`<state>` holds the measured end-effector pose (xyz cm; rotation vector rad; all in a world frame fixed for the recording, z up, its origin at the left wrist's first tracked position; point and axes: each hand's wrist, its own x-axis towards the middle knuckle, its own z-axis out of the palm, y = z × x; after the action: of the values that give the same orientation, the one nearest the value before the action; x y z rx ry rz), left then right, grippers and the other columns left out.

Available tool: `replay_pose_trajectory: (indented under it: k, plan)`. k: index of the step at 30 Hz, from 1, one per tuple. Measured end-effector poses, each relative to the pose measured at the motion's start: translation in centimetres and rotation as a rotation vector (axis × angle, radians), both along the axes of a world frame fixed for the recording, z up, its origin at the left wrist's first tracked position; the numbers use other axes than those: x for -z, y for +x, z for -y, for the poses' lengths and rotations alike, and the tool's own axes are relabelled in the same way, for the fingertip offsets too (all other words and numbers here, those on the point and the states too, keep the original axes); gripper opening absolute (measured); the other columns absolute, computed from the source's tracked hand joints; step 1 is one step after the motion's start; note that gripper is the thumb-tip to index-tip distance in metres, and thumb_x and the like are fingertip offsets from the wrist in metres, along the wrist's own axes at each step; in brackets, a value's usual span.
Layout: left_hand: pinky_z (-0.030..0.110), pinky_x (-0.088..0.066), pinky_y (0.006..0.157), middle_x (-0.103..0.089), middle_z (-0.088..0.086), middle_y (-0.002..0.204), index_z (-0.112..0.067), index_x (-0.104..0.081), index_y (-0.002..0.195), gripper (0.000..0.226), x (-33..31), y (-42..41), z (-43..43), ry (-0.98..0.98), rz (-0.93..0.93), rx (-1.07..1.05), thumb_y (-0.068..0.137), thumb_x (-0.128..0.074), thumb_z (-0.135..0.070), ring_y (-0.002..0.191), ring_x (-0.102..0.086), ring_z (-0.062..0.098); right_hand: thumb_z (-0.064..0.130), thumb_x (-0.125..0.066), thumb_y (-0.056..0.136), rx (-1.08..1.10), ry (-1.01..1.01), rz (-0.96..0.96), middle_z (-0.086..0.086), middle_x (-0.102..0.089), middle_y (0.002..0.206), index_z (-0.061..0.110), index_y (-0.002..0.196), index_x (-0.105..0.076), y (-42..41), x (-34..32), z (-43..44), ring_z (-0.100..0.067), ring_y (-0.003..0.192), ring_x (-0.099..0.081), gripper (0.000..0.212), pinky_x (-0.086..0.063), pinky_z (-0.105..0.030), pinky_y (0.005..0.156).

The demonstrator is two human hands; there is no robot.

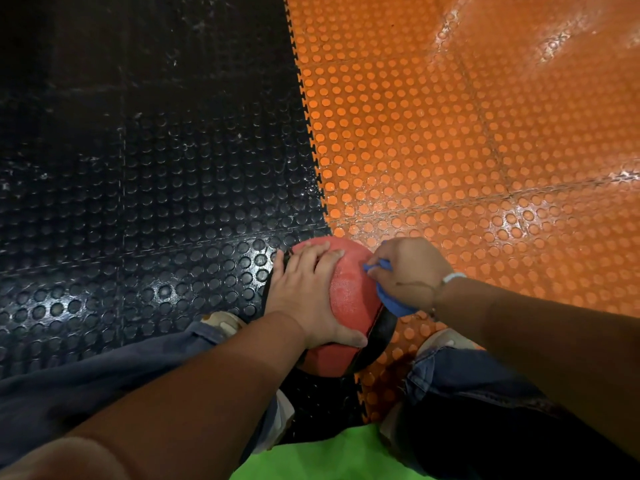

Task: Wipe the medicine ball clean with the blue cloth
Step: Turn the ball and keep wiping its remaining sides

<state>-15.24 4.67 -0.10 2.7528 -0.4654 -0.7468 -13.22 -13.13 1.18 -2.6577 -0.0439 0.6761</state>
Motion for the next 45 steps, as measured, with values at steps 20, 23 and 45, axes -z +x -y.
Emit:
replay_pose_trajectory:
  k: [20,23,45]
  plan:
    - [0.046,0.015,0.114,-0.008,-0.012,0.152,-0.034,-0.01,0.149,0.134,-0.2,0.5,0.3,-0.005,-0.011,0.012,0.039,-0.069,-0.083,0.144,-0.005,0.013,0.02,-0.063,0.086,0.329,0.026,-0.165,-0.011,-0.07,0.099,0.012,0.098,-0.073,4.0,1.3,0.6,-0.026,0.092,-0.062,0.017,-0.052,-0.033,0.079]
    - [0.047,0.015,0.114,-0.005,-0.012,0.153,-0.034,-0.006,0.149,0.134,-0.3,0.4,0.0,0.021,-0.02,0.044,0.04,-0.067,-0.084,0.144,-0.002,0.014,0.025,-0.058,0.089,0.243,-0.045,-0.128,-0.006,-0.067,0.093,0.017,0.096,-0.071,2.6,0.7,-0.4,-0.02,0.082,-0.056,0.017,-0.041,-0.023,0.067]
    - [0.049,0.006,0.117,-0.01,-0.009,0.153,-0.032,-0.011,0.148,0.134,-0.4,0.5,1.0,0.01,-0.011,-0.026,0.039,-0.068,-0.084,0.143,-0.006,0.014,0.025,-0.048,0.094,0.135,-0.135,0.015,0.0,-0.064,0.102,0.021,0.101,-0.068,-1.2,-0.4,-0.7,-0.018,0.093,-0.055,0.021,-0.041,-0.023,0.072]
